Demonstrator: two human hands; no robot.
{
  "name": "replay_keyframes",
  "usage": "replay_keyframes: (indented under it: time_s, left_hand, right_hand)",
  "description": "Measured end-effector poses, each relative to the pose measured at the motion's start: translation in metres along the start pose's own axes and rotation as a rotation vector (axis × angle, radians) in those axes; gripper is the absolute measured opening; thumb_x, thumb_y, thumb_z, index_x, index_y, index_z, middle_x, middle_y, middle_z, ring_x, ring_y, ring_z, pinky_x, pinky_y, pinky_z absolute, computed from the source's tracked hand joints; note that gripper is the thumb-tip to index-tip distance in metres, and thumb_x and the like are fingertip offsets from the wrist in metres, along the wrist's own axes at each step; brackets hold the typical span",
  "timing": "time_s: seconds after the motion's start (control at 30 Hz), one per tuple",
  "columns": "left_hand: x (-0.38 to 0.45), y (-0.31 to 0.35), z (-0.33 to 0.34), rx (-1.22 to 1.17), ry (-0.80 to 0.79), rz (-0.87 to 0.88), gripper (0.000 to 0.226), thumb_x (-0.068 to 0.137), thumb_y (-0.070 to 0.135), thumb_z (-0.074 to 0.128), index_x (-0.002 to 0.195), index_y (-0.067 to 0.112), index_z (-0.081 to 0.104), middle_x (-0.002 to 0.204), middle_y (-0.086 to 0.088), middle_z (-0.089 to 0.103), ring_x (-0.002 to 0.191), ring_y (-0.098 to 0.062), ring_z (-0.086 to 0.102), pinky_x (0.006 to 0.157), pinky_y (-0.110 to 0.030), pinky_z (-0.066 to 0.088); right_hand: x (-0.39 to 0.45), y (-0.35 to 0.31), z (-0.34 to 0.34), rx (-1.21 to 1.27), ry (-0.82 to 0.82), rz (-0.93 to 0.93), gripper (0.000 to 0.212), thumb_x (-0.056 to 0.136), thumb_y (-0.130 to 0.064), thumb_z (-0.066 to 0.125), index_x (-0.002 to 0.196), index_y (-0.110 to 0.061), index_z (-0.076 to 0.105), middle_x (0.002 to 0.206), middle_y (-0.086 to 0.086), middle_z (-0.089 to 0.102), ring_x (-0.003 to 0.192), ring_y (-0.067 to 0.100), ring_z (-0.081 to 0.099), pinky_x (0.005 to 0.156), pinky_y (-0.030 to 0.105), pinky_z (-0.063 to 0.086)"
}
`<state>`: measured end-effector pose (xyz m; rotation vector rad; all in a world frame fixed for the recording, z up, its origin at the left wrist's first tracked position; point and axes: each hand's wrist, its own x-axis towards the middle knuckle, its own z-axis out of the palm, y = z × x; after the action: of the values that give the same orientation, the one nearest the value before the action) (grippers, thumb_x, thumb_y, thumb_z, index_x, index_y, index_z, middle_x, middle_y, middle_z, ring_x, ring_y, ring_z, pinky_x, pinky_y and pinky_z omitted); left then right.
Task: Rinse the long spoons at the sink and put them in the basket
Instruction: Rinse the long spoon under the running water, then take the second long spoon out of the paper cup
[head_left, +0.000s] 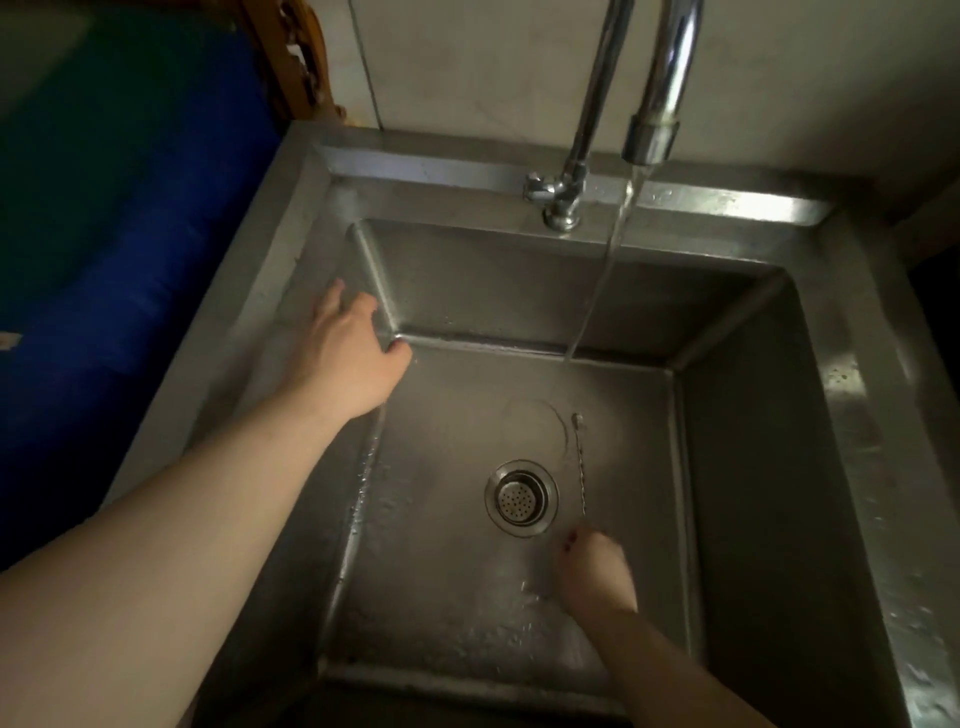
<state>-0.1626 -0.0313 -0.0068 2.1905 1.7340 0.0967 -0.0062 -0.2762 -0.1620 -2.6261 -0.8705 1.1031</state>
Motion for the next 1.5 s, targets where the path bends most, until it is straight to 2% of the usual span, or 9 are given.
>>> replay_keyframes:
  time_s: [0.23,0.4,0.63,0.8,0.97,1.03,1.13,1.23,1.5]
  left_hand:
    - [-0.047,-0.021,-0.107,-0.299,0.246,0.04,0.043,0.087,0.045,0.055,0.125,0.026,0.057,0.129,0.004,0.062,0.114,-0.019,0.059,0.085,-0.026,0.04]
    - [-0.11,-0.086,-0.198,-0.393,0.431,0.01,0.035,0.082,0.048,0.053,0.113,0.034,0.06,0.098,0.019,0.066,0.085,0.005,0.062,0.076,-0.019,0.048]
    - [-0.207,-0.212,-0.263,-0.222,0.641,-0.148,0.039,0.086,0.04,0.056,0.121,0.023,0.058,0.114,0.007,0.064,0.103,-0.013,0.061,0.09,-0.03,0.045]
    - [-0.267,-0.3,-0.237,-0.31,0.645,-0.376,0.041,0.087,0.046,0.056,0.126,0.033,0.055,0.123,0.006,0.059,0.102,-0.011,0.059,0.089,-0.035,0.048]
    - [-0.31,-0.352,-0.174,-0.491,0.732,-0.525,0.057,0.079,0.06,0.05,0.13,0.035,0.047,0.125,0.004,0.056,0.111,-0.017,0.055,0.091,-0.04,0.047]
    - [-0.326,-0.363,-0.143,-0.631,0.658,-0.592,0.08,0.069,0.073,0.058,0.137,0.038,0.037,0.129,0.005,0.05,0.116,-0.017,0.052,0.096,-0.042,0.045]
    - [-0.345,-0.369,-0.1,-0.775,0.462,-0.616,0.11,0.048,0.084,0.069,0.141,0.044,0.027,0.134,0.016,0.047,0.122,-0.007,0.049,0.098,-0.042,0.045]
    - [-0.347,-0.365,-0.072,-0.858,0.428,-0.549,0.088,0.051,0.075,0.075,0.128,0.059,0.035,0.126,0.031,0.054,0.115,0.008,0.054,0.091,-0.033,0.048]
    - [-0.337,-0.364,-0.061,-0.908,0.514,-0.524,0.061,0.068,0.056,0.079,0.122,0.049,0.052,0.118,0.027,0.064,0.106,0.004,0.063,0.081,-0.026,0.053]
  right_hand:
    - [-0.082,-0.112,-0.033,0.125,0.015,-0.426,0.009,0.091,-0.024,0.056,0.087,-0.023,0.064,0.078,-0.004,0.065,0.071,0.017,0.061,0.062,0.027,0.043]
    - [-0.158,-0.195,-0.023,0.218,-0.076,-0.715,0.009,0.09,-0.023,0.064,0.09,-0.031,0.066,0.075,-0.01,0.065,0.07,-0.003,0.06,0.061,0.004,0.038]
    - [-0.25,-0.265,0.02,0.259,-0.225,-0.95,0.013,0.088,-0.025,0.065,0.093,-0.037,0.066,0.074,-0.02,0.066,0.07,-0.001,0.062,0.06,0.004,0.04]
    - [-0.291,-0.302,0.057,0.26,-0.458,-0.868,0.027,0.088,-0.021,0.066,0.094,-0.046,0.061,0.085,-0.026,0.069,0.071,-0.001,0.066,0.068,0.013,0.05]
    - [-0.311,-0.332,0.085,0.191,-0.562,-0.73,0.047,0.089,-0.03,0.065,0.132,-0.037,0.051,0.084,-0.01,0.071,0.077,0.007,0.069,0.081,0.034,0.057]
    - [-0.318,-0.346,0.093,0.213,-0.606,-0.733,0.055,0.089,-0.032,0.066,0.139,-0.035,0.044,0.087,-0.008,0.072,0.078,0.005,0.07,0.084,0.035,0.057]
    - [-0.327,-0.367,0.101,0.261,-0.611,-0.751,0.033,0.092,-0.036,0.064,0.122,-0.035,0.053,0.088,-0.003,0.074,0.071,-0.001,0.07,0.073,0.027,0.052]
    - [-0.331,-0.38,0.104,0.28,-0.564,-0.785,0.007,0.096,-0.034,0.058,0.098,-0.033,0.065,0.077,-0.003,0.073,0.064,-0.002,0.067,0.065,0.022,0.048]
    - [-0.331,-0.383,0.102,0.121,-0.438,-0.955,0.02,0.097,-0.038,0.054,0.082,-0.029,0.064,0.075,-0.016,0.071,0.067,-0.005,0.065,0.056,0.008,0.046]
